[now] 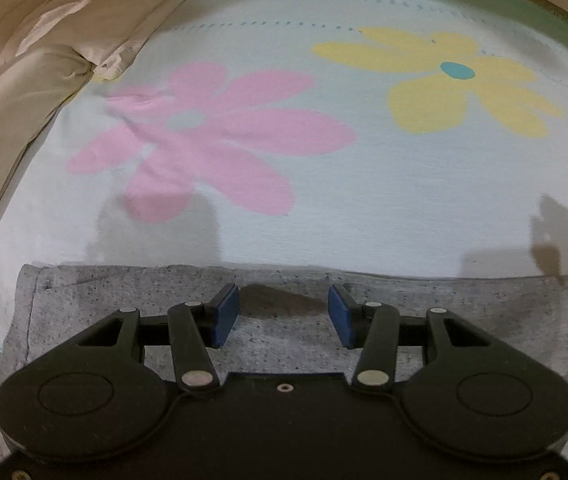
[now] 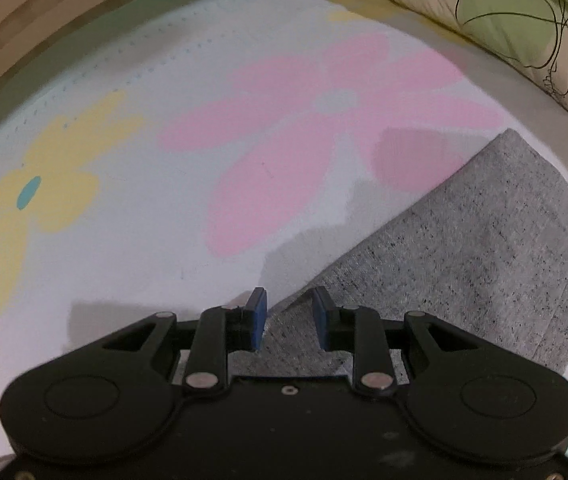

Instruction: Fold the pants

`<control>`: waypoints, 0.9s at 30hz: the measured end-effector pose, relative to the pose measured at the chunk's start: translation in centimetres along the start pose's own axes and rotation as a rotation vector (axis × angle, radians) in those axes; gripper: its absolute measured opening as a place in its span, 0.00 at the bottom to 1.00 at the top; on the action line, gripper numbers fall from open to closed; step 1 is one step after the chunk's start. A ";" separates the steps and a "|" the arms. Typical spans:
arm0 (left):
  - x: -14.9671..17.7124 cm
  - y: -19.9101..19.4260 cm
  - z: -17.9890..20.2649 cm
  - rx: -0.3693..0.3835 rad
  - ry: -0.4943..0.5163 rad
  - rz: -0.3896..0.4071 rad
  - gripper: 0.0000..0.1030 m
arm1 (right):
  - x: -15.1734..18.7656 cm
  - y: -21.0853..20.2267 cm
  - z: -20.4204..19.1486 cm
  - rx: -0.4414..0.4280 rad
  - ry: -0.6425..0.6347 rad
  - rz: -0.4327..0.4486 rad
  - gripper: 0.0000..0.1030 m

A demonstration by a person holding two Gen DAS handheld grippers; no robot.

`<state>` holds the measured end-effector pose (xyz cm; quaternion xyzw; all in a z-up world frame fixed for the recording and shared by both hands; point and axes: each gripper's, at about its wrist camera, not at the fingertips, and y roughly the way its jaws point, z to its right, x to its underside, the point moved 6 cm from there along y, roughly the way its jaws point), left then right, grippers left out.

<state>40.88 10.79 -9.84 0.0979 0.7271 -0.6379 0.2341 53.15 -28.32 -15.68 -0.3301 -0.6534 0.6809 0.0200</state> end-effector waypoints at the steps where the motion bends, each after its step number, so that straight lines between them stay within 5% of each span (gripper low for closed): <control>1: 0.0 0.0 -0.1 -0.005 0.001 0.003 0.54 | -0.2 0.0 0.0 -0.002 -0.010 -0.004 0.26; 6: 0.1 -0.2 -0.1 -0.004 -0.019 0.004 0.54 | -1.0 0.1 0.7 -0.018 0.042 -0.024 0.26; 10: 0.1 -0.6 0.0 -0.005 0.003 0.007 0.54 | -1.0 0.3 -0.2 0.040 -0.034 -0.033 0.21; 12: -0.1 -0.8 -0.2 0.000 0.003 0.013 0.54 | 0.0 0.0 -0.9 0.050 -0.096 -0.020 0.01; 21: -0.6 -1.0 -1.4 0.050 -0.026 0.009 0.54 | 1.3 -4.3 2.9 -0.084 -0.207 -0.041 0.01; 27: -0.7 -1.3 -1.1 0.074 -0.035 0.002 0.54 | 5.0 -6.9 5.8 -0.073 -0.314 -0.058 0.01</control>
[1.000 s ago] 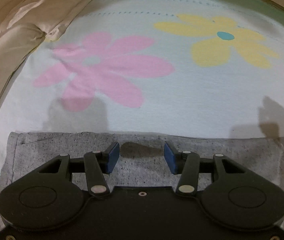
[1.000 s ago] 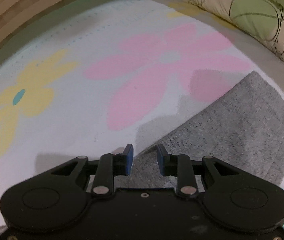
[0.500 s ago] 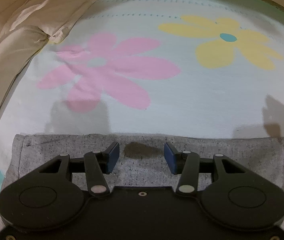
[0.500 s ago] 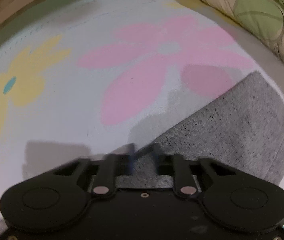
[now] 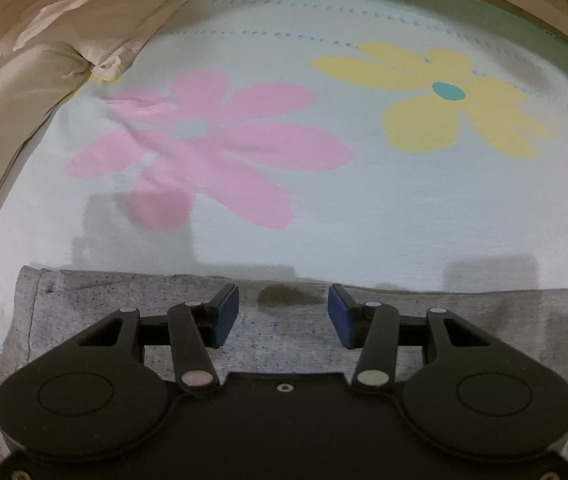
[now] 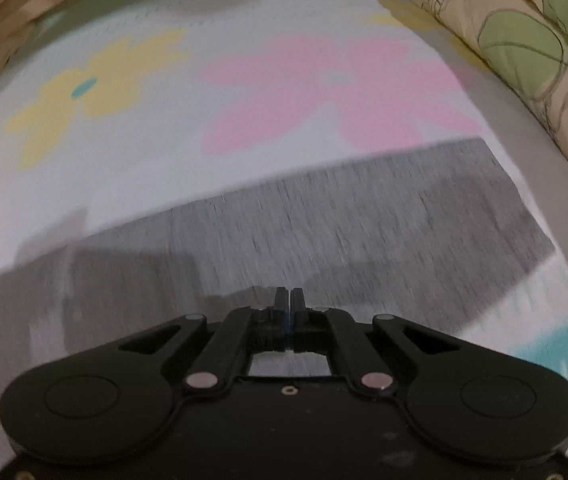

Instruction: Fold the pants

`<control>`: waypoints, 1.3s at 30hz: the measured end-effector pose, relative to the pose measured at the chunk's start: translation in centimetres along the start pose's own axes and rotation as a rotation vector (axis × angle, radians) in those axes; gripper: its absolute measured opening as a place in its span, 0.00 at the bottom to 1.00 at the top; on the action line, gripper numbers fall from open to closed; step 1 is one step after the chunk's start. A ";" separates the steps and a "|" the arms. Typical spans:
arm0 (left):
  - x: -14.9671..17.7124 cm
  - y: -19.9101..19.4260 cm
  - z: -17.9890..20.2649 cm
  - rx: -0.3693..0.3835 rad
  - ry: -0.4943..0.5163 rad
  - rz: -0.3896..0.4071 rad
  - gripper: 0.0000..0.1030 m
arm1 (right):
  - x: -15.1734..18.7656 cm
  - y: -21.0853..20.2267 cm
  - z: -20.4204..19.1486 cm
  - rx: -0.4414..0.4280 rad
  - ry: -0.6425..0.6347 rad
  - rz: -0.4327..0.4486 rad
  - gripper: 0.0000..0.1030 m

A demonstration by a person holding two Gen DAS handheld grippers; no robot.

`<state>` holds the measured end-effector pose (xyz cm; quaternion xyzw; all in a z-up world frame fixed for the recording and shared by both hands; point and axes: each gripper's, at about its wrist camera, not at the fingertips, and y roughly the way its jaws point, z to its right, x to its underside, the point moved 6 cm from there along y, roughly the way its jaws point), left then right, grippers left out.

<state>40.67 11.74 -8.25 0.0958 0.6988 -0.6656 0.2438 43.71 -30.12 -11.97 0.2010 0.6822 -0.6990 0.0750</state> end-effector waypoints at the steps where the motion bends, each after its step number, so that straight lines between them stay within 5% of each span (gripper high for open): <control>1: 0.0 0.0 0.2 0.007 -0.001 -0.005 0.54 | 0.6 -0.1 0.0 -0.002 -0.001 -0.007 0.01; 10: -0.7 0.5 1.2 -0.030 0.039 0.030 0.54 | -0.1 -0.9 -0.9 -0.193 0.039 0.026 0.13; 17: -0.7 1.7 2.5 0.160 0.422 0.014 0.54 | -0.8 -1.7 -4.2 -0.262 -0.042 0.043 0.21; 24: 0.2 2.5 1.9 0.151 0.664 0.008 0.55 | -1.0 0.5 -4.6 -0.256 -0.044 0.025 0.21; 30: 1.6 5.6 3.4 0.168 0.757 -0.062 0.54 | -1.5 2.4 -4.5 -0.269 0.005 -0.016 0.22; 31: 1.7 5.4 3.7 0.178 0.762 -0.037 0.48 | -1.5 2.4 -4.6 -0.265 0.000 -0.013 0.22; 32: 1.9 5.2 3.9 0.210 0.755 -0.039 0.23 | -1.6 2.4 -4.6 -0.262 -0.006 -0.010 0.22; 34: 2.2 4.7 4.1 0.254 0.714 -0.059 0.07 | -1.5 1.7 -4.5 -0.266 -0.011 -0.007 0.22; 39: 5.3 0.5 4.0 0.236 0.760 0.023 0.03 | -1.8 1.2 -4.0 -0.264 0.023 0.000 0.26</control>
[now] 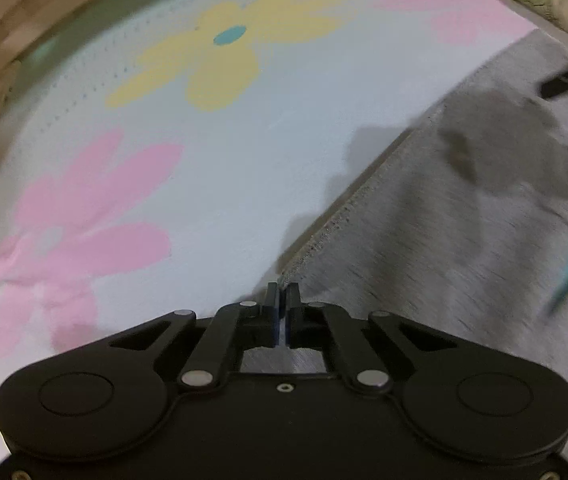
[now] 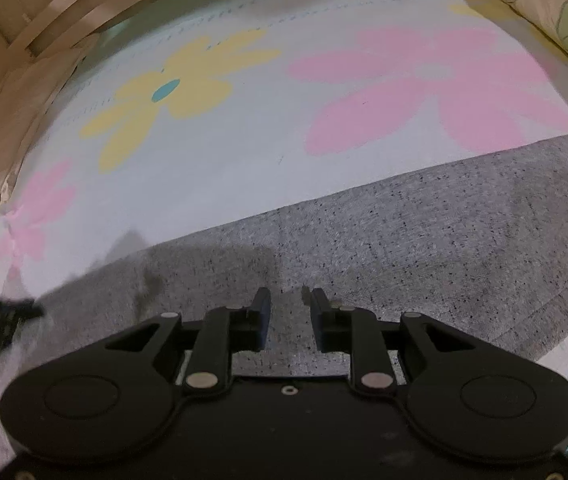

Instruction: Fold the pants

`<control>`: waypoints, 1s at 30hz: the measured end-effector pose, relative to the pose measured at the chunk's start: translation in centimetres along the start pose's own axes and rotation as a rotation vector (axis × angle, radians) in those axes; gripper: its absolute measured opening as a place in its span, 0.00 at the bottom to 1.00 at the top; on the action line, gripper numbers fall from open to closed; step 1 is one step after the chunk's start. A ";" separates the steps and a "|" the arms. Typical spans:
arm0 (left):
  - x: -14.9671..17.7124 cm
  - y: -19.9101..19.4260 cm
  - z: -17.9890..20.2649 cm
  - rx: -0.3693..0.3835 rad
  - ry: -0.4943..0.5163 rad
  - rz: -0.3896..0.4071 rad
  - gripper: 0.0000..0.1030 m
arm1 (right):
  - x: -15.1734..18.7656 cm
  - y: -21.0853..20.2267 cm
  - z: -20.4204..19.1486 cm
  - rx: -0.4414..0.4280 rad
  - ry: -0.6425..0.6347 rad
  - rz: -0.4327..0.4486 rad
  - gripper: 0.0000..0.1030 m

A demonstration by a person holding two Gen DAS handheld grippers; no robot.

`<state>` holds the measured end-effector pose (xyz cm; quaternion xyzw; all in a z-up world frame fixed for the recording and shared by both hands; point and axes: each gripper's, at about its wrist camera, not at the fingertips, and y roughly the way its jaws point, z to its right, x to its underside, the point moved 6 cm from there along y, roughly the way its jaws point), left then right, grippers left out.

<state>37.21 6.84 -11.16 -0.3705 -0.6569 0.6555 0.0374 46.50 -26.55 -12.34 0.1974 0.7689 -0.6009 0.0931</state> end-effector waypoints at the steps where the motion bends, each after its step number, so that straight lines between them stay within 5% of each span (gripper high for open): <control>1: 0.7 -1.1 0.7 0.007 -0.010 0.014 0.03 | 0.0 -0.3 0.1 0.001 0.015 0.007 0.28; 8: 5.1 -7.1 4.3 0.067 -0.033 0.045 0.03 | -0.7 -2.4 1.8 0.012 0.208 0.047 0.34; 16: 5.8 -7.5 3.4 0.058 -0.117 0.081 0.03 | -0.3 -2.3 4.0 0.033 0.387 0.028 0.37; 24: 7.0 -8.3 3.0 0.066 -0.145 0.088 0.03 | -1.9 -0.5 6.4 0.218 0.434 0.104 0.37; 26: 7.2 -8.7 3.0 0.060 -0.153 0.086 0.03 | -2.0 -0.7 6.9 0.249 0.406 0.115 0.28; 28: 7.3 -9.5 3.1 0.049 -0.152 0.092 0.03 | -2.1 -1.7 6.9 0.254 0.342 0.125 0.05; 30: 7.3 -10.6 3.3 0.047 -0.159 0.105 0.03 | -2.0 -3.2 6.9 0.242 0.304 0.125 0.05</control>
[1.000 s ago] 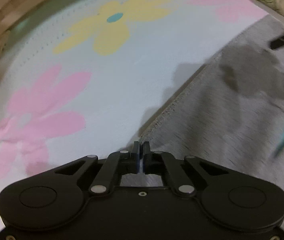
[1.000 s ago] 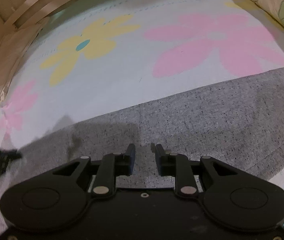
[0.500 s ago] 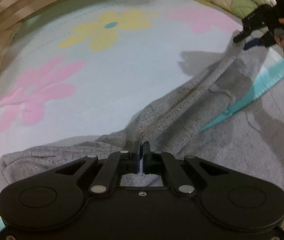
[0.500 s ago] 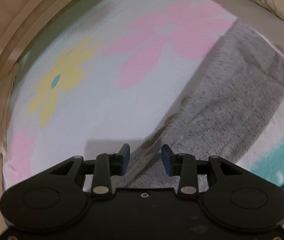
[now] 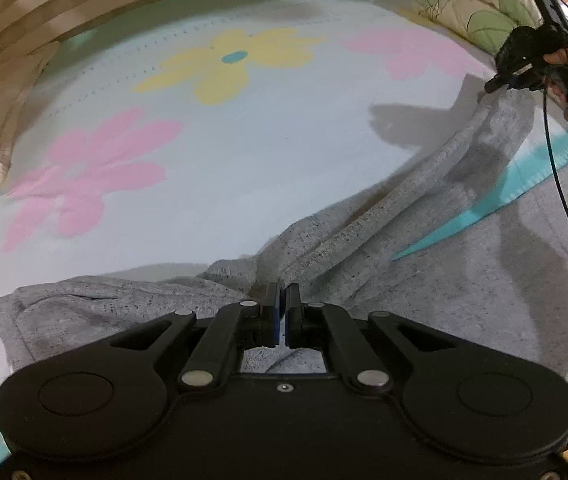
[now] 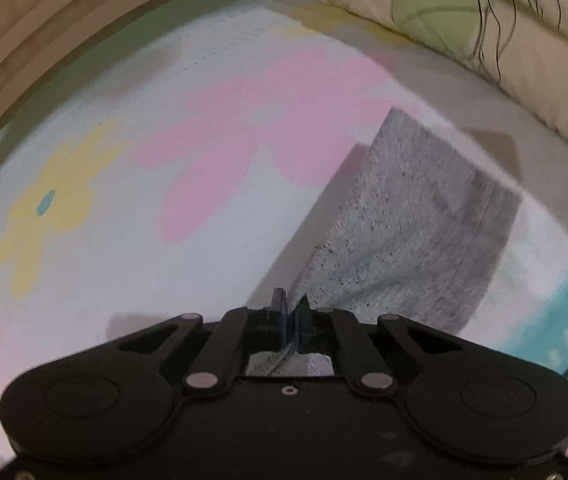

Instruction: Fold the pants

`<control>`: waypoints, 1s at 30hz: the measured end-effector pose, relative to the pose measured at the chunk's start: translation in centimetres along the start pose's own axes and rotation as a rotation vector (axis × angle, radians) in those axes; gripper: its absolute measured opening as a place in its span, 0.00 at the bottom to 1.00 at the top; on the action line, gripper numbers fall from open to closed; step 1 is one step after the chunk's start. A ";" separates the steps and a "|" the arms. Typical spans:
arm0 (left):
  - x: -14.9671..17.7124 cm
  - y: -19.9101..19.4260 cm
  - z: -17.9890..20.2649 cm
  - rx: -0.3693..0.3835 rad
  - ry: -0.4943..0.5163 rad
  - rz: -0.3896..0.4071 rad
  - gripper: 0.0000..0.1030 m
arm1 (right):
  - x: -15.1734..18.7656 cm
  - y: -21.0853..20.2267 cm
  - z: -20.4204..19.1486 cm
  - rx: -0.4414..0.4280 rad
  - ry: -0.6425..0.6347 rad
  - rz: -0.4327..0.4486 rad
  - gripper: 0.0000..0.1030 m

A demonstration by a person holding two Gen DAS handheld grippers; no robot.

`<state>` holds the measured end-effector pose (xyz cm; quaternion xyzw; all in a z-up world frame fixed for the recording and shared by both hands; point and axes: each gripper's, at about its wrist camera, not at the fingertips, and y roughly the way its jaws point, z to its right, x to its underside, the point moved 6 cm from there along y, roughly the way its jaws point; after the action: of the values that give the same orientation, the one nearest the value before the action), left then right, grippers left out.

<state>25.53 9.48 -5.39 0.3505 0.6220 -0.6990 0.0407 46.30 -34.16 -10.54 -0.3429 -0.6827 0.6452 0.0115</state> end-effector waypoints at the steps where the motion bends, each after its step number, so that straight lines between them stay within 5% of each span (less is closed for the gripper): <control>1: 0.0 -0.6 0.1 -0.003 -0.006 0.007 0.03 | 0.2 -1.3 0.5 -0.013 -0.006 0.011 0.05; 15: 4.2 -8.3 4.0 -0.024 -0.124 0.039 0.03 | 6.8 -15.1 6.8 -0.132 -0.081 0.062 0.04; 22: 8.5 -8.7 6.6 0.004 -0.257 0.035 0.02 | 11.7 -14.5 12.5 -0.152 -0.014 0.000 0.04; 30: 12.0 -5.7 7.3 -0.016 -0.369 -0.027 0.03 | 14.8 -12.1 13.8 -0.142 -0.045 -0.027 0.04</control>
<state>10.48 8.71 -7.22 0.2074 0.6143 -0.7468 0.1476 23.12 -38.24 -8.38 -0.3191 -0.7315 0.6022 -0.0194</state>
